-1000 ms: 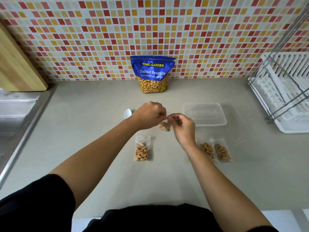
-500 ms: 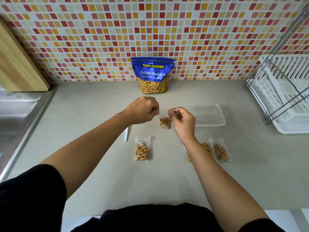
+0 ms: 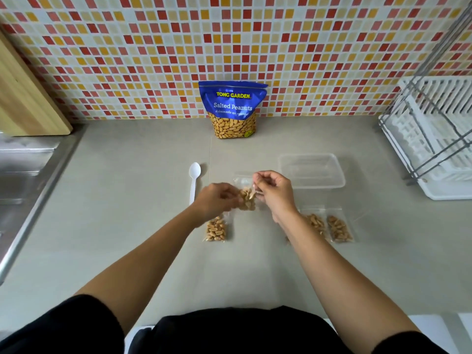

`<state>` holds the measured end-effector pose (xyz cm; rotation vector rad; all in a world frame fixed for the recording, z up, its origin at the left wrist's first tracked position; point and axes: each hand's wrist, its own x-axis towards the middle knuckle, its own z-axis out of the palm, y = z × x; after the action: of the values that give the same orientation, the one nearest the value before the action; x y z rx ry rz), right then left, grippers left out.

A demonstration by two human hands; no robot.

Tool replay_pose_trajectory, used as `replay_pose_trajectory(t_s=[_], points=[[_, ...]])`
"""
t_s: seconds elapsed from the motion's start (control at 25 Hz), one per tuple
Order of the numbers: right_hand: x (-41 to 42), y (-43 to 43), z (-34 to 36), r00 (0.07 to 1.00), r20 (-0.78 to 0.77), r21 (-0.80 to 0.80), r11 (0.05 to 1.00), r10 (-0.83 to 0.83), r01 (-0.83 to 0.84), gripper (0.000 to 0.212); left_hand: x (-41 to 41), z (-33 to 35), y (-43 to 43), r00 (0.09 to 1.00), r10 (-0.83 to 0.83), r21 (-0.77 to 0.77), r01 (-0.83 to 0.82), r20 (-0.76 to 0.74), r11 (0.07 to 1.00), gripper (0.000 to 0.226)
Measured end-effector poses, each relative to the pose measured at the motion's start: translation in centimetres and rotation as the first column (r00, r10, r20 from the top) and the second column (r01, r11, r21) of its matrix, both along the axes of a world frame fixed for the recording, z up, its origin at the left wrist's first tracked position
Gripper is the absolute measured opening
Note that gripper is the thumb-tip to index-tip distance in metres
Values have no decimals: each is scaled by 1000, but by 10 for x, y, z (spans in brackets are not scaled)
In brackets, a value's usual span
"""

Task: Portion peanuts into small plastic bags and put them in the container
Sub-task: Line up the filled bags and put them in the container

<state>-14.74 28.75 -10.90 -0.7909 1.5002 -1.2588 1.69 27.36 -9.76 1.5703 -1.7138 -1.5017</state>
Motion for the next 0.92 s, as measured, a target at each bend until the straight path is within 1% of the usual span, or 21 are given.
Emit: replay_pose_trajectory(t_s=[0.04,0.08,0.12,0.16,0.24,0.28,0.32,0.4,0.44,0.52,0.6,0.64,0.68,0.76,0.84,0.92], points=[[2,3,-7,1000,11,39,999,0,0,7,-1,-6,9,997,69,51,-67,-32,996,10],[3,5,-16,1000,-29,61,998,-4,6,6,0,-12,16,990,135,93,-131,-37,987,10],[3,6,-24,992,-124,74,997,1,8,5,1,-17,21,981,195,123,-190,-26,974,13],[3,7,-31,967,-254,88,996,29,-7,5,1,-21,25,970,243,135,-241,7,961,16],[4,11,-41,864,-488,144,987,129,-66,12,0,-27,30,952,268,79,-281,147,956,22],[6,13,-43,805,-561,192,976,191,-97,14,-2,-27,33,941,242,27,-256,237,966,23],[7,14,-45,757,-603,252,960,251,-118,15,-4,-29,35,926,207,-25,-210,316,977,22],[9,16,-49,689,-641,344,929,338,-135,21,-8,-31,37,900,146,-89,-120,410,989,20],[9,18,-51,670,-646,370,918,367,-146,27,-10,-30,38,888,119,-104,-81,444,991,20],[4,20,-48,656,-655,371,916,375,-154,36,-12,-27,36,833,67,-131,6,550,991,26],[-12,23,-40,629,-703,316,938,332,-142,33,-17,-23,29,764,52,-180,84,643,980,34],[-24,25,-36,605,-738,279,951,300,-131,28,-22,-20,25,757,56,-210,110,651,972,35],[-37,26,-32,578,-772,240,964,264,-119,24,-29,-17,20,768,51,-233,130,638,964,33],[-66,28,-31,524,-825,190,977,211,-96,21,-48,-18,9,818,-1,-243,172,575,955,28],[-90,26,-35,442,-865,212,972,236,-104,26,-70,-24,2,852,-110,-209,248,511,946,27],[-105,27,-40,343,-878,287,941,333,-179,33,-91,-33,0,843,-219,-177,343,491,922,31]])
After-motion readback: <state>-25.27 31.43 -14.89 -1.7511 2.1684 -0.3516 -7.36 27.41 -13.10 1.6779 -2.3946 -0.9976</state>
